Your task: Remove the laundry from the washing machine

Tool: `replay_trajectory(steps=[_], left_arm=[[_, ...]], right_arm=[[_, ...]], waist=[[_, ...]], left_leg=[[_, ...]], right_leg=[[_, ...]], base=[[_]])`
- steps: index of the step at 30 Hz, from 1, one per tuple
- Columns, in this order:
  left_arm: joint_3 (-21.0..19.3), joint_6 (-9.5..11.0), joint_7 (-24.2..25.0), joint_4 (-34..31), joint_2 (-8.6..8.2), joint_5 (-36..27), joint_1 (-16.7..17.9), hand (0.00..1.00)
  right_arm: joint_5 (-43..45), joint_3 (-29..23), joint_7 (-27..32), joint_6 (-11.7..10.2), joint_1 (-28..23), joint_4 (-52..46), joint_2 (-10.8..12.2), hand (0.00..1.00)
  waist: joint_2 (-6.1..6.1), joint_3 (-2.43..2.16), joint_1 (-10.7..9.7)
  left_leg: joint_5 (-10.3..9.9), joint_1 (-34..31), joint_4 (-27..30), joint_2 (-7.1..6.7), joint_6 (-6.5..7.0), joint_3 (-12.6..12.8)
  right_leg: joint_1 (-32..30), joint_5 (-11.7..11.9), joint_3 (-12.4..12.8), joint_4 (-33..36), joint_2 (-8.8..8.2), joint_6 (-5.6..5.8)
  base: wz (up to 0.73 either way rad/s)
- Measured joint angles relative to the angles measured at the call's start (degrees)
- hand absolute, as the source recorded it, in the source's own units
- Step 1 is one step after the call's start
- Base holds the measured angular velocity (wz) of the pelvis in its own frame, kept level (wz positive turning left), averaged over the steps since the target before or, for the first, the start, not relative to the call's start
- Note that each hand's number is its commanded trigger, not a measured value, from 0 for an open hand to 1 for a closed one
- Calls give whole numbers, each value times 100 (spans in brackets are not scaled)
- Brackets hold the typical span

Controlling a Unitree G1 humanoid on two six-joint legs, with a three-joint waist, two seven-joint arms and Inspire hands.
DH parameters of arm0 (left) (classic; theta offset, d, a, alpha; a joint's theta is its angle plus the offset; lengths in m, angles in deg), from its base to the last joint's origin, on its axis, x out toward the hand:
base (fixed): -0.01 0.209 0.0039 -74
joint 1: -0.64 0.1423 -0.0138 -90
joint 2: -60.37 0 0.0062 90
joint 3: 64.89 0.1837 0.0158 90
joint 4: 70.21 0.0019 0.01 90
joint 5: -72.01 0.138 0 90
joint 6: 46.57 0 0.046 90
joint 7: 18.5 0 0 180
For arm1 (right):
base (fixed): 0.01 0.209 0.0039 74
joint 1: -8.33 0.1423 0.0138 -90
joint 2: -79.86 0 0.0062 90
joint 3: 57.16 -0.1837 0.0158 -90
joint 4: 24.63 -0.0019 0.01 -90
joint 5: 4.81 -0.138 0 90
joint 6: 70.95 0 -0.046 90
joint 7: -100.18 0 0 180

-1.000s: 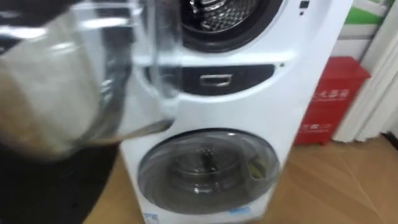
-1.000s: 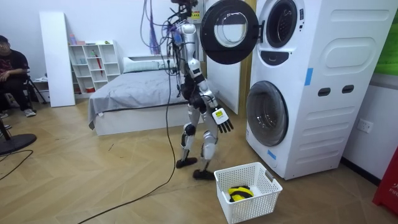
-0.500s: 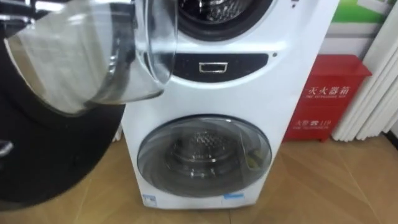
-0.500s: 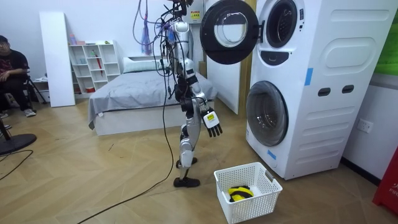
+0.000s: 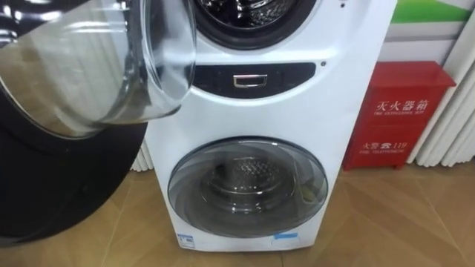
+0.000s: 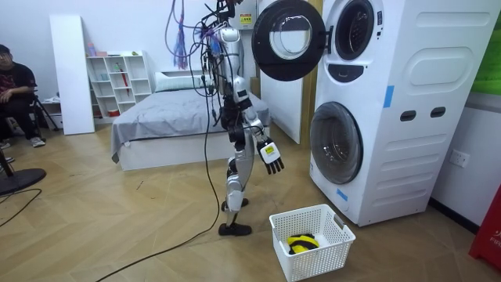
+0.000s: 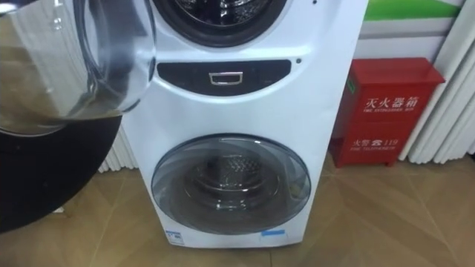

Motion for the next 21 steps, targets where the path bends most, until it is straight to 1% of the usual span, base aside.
replay_trajectory(steps=[1,2,3,4,5,6,7,8,9,10,11,12,13,14,15,17,18,19,20,21], left_arm=[[-94,0,-8,-66,3,0,-2,0],[-217,0,-63,-207,36,-3,-56,0],[-231,1,-110,-264,70,-16,-106,0],[-269,0,-174,-403,169,-17,-225,0],[-338,-2,-273,-736,250,-16,-250,0],[-358,-1,-328,-906,295,-26,-280,0],[-385,-1,-414,-1243,418,-102,-390,0],[-431,0,-542,-1624,558,-100,-535,0],[-457,19,-608,-1793,643,-101,-631,0],[-600,81,-713,-2164,781,-108,-807,0],[-734,126,-867,-2657,905,-94,-897,0],[-823,142,-1015,-3197,1003,-95,-1018,0],[-844,193,-1073,-3408,1046,-95,-1119,0],[-888,325,-1140,-3670,1129,-8,-1249,0],[-899,340,-1156,-3833,1174,10,-1225,0],[-986,187,-1248,-4662,1206,184,-1230,0],[-1031,175,-1273,-5117,1275,180,-1281,0],[-1045,159,-1278,-5344,1331,178,-1330,0],[-1050,155,-1300,-5801,1457,163,-1442,0],[-1050,174,-1317,-6014,1521,157,-1505,0]], right_arm=[[74,-68,12,-1,1,-26,-4,0],[232,-209,30,-24,1,-84,-9,0],[257,-236,35,-63,1,-95,-15,0],[311,-267,38,-99,1,-160,-34,0],[430,-319,23,-113,-4,-291,-58,0],[488,-375,26,-123,-2,-328,-64,0],[489,-476,74,-176,0,-329,-68,0],[499,-486,108,-199,-17,-328,-86,0],[507,-499,126,-199,-30,-327,-91,0],[557,-580,122,-199,-66,-362,-93,0],[660,-652,137,-216,-93,-399,-95,0],[741,-643,181,-223,-105,-398,-110,0],[738,-643,204,-224,-127,-394,-108,0],[734,-642,223,-220,-161,-367,-102,0],[733,-643,219,-221,-194,-369,-103,0],[736,-649,219,-185,-334,-375,-104,0],[761,-646,223,-171,-344,-384,-96,0],[790,-647,225,-171,-348,-393,-90,0],[851,-646,201,-171,-359,-407,-83,0],[887,-646,190,-171,-358,-415,-81,0]], waist=[[3,2,-4],[26,20,-13],[25,18,-22],[47,20,-17],[87,28,-28],[109,29,-62],[159,28,-106],[204,13,-111],[223,8,-114],[262,-1,-121],[315,-23,-132],[337,-38,-151],[338,-38,-151],[346,-40,-138],[345,-40,-142],[340,-39,-42],[343,-38,-18],[345,-36,-16],[347,-34,-43],[350,-32,-39]], left_leg=[[0,11,-2,-8,0,-24],[-1,25,1,-23,2,-83],[-1,27,0,-29,2,-126],[-1,30,2,-30,2,-143],[-1,29,7,-29,2,-148],[-1,28,7,-33,2,-166],[1,20,4,-44,5,-208],[2,17,3,-48,6,-226],[3,16,0,-49,6,-233],[3,13,-9,-51,6,-240],[3,1,-11,-64,7,-292],[3,-4,-32,-70,8,-293],[6,0,-52,-73,12,-293],[10,9,-72,-80,15,-296],[11,20,-85,-85,16,-297],[11,-15,-85,-98,17,-308],[11,-62,-82,-117,18,-351],[13,-76,-82,-133,22,-407],[21,-72,-87,-149,35,-446],[21,-59,-90,-152,36,-449]], right_leg=[[23,0,-3,-14,-3,0],[67,0,-14,-32,-6,0],[81,0,-30,-30,-7,0],[88,0,-53,-28,-8,0],[90,0,-78,-25,-7,0],[94,0,-88,-28,-7,0],[98,0,-91,-27,-12,0],[97,0,-101,-29,-12,0],[98,0,-108,-30,-12,1],[92,0,-107,-32,-11,1],[79,0,-101,-33,-11,1],[85,0,-96,-33,-12,1],[85,0,-95,-33,-12,1],[90,0,-94,-31,-17,1],[91,-1,-94,-31,-20,3],[45,-1,-100,-27,-33,4],[20,-1,-112,-32,-44,4],[19,-1,-112,-32,-50,4],[23,-1,-96,-30,-62,4],[22,-2,-93,-30,-65,5]], base=[[11],[14],[17],[9],[4],[7],[9],[9],[0],[0],[-5],[-6],[0],[0],[0],[2],[10],[19],[15],[7]])
